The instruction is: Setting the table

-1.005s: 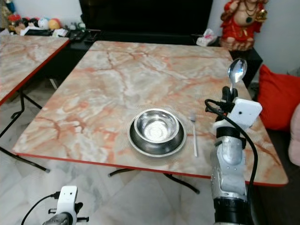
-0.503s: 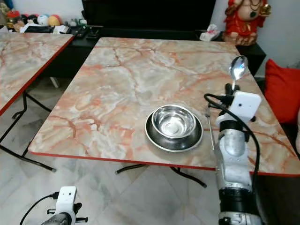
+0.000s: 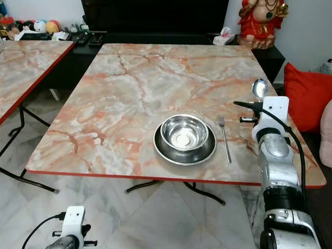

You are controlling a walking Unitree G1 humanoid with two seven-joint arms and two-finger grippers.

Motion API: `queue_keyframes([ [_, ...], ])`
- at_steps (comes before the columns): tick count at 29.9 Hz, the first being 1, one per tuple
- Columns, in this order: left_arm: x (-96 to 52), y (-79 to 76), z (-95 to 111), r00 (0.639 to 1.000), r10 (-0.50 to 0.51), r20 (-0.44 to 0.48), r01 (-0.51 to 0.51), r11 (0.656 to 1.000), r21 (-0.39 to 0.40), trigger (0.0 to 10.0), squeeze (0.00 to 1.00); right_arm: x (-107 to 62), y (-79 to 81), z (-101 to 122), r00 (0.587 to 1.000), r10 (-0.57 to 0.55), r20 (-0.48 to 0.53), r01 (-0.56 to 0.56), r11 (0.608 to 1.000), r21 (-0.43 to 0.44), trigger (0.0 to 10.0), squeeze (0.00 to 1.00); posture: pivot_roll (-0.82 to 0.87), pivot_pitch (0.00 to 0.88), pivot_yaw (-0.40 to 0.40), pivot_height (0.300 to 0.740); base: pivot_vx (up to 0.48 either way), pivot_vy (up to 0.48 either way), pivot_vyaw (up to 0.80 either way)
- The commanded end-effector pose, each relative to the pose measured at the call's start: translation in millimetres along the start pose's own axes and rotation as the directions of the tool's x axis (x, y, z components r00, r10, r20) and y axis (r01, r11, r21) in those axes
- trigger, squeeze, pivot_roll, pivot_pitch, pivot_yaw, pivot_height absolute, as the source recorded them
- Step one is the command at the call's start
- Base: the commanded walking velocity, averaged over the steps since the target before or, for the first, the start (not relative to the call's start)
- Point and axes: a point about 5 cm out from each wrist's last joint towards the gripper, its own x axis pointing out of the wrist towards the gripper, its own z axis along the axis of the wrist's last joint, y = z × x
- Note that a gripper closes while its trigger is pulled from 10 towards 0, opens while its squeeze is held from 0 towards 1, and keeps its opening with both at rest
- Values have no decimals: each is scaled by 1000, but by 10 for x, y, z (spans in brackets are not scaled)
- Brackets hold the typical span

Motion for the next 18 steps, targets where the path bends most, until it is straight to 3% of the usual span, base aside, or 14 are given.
queue_keyframes([
  [1, -12, 22, -65, 1000, -2, -30, 2, 1000, 0, 10000, 0, 21, -37, 7, 1000, -7, -17, 8, 1000, 17, 10000, 0, 52, 65, 19, 740, 0, 0, 0],
  [6, -18, 30, -93, 999, -7, -42, 6, 1000, -7, 10000, 0, 34, -11, -201, 993, -16, -121, 24, 998, 66, 10000, 0, 61, 67, 20, 740, 0, 0, 0],
  [18, -19, 30, -87, 999, -22, -36, 21, 1000, -23, 10000, 0, 34, 35, -326, 986, 10, -169, 5, 996, 90, 10000, 0, 57, 66, 22, 740, 0, 0, 0],
])
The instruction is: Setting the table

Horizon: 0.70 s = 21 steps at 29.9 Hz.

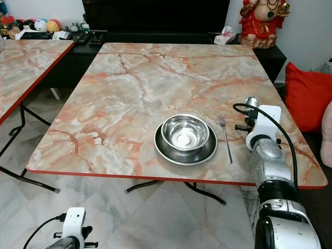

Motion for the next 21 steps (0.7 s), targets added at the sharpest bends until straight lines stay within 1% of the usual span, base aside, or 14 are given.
queue_keyframes([
  [1, -15, 36, -65, 1000, 8, -25, -8, 1000, -13, 10000, 0, 19, 47, 1, 999, 40, -7, -40, 999, -6, 10000, 0, 60, 64, 20, 740, 0, 0, 0],
  [9, -16, 49, -59, 1000, 19, -17, -20, 1000, -15, 10000, 0, 20, 56, -27, 999, 40, -12, -40, 999, -23, 10000, 0, 61, 64, 19, 740, 0, 0, 0],
  [21, -15, 52, -48, 1000, 20, -9, -20, 1000, -14, 10000, 0, 17, 103, -46, 998, 61, -4, -61, 997, -38, 10000, 0, 59, 63, 19, 740, 308, 0, 0],
])
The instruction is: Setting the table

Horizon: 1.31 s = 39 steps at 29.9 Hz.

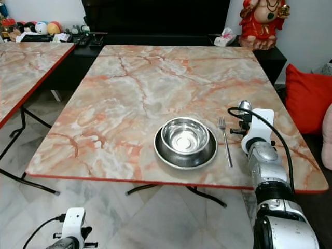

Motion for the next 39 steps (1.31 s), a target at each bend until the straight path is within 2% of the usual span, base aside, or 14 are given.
queue_keyframes([
  [1, -12, 39, -41, 1000, 14, -10, -14, 1000, -10, 10000, 0, 11, 24, 20, 1000, 5, 4, -5, 1000, -7, 10000, 0, 60, 64, 19, 740, 356, 0, 0],
  [5, -8, 26, -29, 1000, 10, -7, -10, 1000, -12, 10000, 0, 16, 21, 38, 1000, 0, 9, 0, 1000, -9, 10000, 0, 60, 63, 17, 740, 353, 0, 0],
  [21, -15, 36, -60, 1000, 3, -18, -3, 1000, -15, 10000, 0, 14, 44, 61, 1000, -6, 21, 7, 1000, -23, 10000, 0, 62, 68, 22, 740, 0, 0, 0],
  [25, -16, 25, -67, 1000, -5, -21, 5, 1000, -17, 10000, 0, -13, -36, 98, 998, -35, 43, 37, 998, -51, 10000, 0, 60, 68, 21, 740, 0, 0, 0],
  [28, -16, 21, -72, 1000, -6, -24, 5, 1000, -16, 10000, 0, -39, -140, 74, 997, -71, 34, 73, 995, -72, 10000, 0, 56, 69, 21, 740, 0, 0, 0],
  [32, -18, 24, -81, 1000, -5, -26, 4, 1000, -14, 10000, 0, -58, -198, 58, 996, -88, 22, 90, 991, -97, 10000, 0, 55, 68, 21, 740, 0, 0, 0],
  [36, -20, 28, -87, 1000, -3, -29, 3, 1000, -13, 10000, 0, -70, -214, 32, 996, -92, -2, 91, 989, -115, 10000, 0, 53, 66, 21, 740, 0, 0, 0],
  [39, -23, 31, -100, 999, -3, -33, 2, 1000, -10, 10000, 0, -86, -203, -98, 995, -83, -54, 76, 989, -128, 10000, 0, 49, 64, 21, 740, 0, 0, 0],
])
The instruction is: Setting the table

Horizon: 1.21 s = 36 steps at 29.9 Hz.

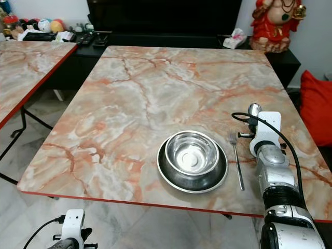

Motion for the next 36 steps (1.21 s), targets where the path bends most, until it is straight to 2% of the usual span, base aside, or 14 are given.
queue_keyframes([
  [1, -15, 28, -67, 1000, 3, -25, -3, 1000, 3, 10000, 0, -15, 6, -63, 1000, 11, -28, -11, 1000, -14, 10000, 0, 50, 63, 20, 740, 0, 0, 0],
  [12, -18, 25, -82, 1000, 1, -31, 0, 1000, 4, 10000, 0, -102, -26, -229, 994, -1, -113, 2, 1000, 3, 10000, 0, 40, 58, 19, 740, 0, 0, 0],
  [18, -17, 18, -85, 999, 0, -32, 0, 1000, 1, 10000, 0, -184, -50, -233, 993, -7, -118, 9, 1000, 18, 10000, 0, 30, 60, 18, 740, 0, 0, 0],
  [27, -17, 11, -91, 999, 2, -35, -3, 1000, -7, 10000, 0, -269, 74, -281, 992, 32, -125, -29, 999, 28, 10000, 0, 29, 66, 12, 740, 0, 0, 0],
  [36, -17, 14, -91, 999, 3, -35, -3, 1000, -8, 10000, 0, -281, 92, -272, 991, 37, -130, -34, 999, 29, 10000, 0, 31, 70, 15, 740, 0, 0, 0],
])
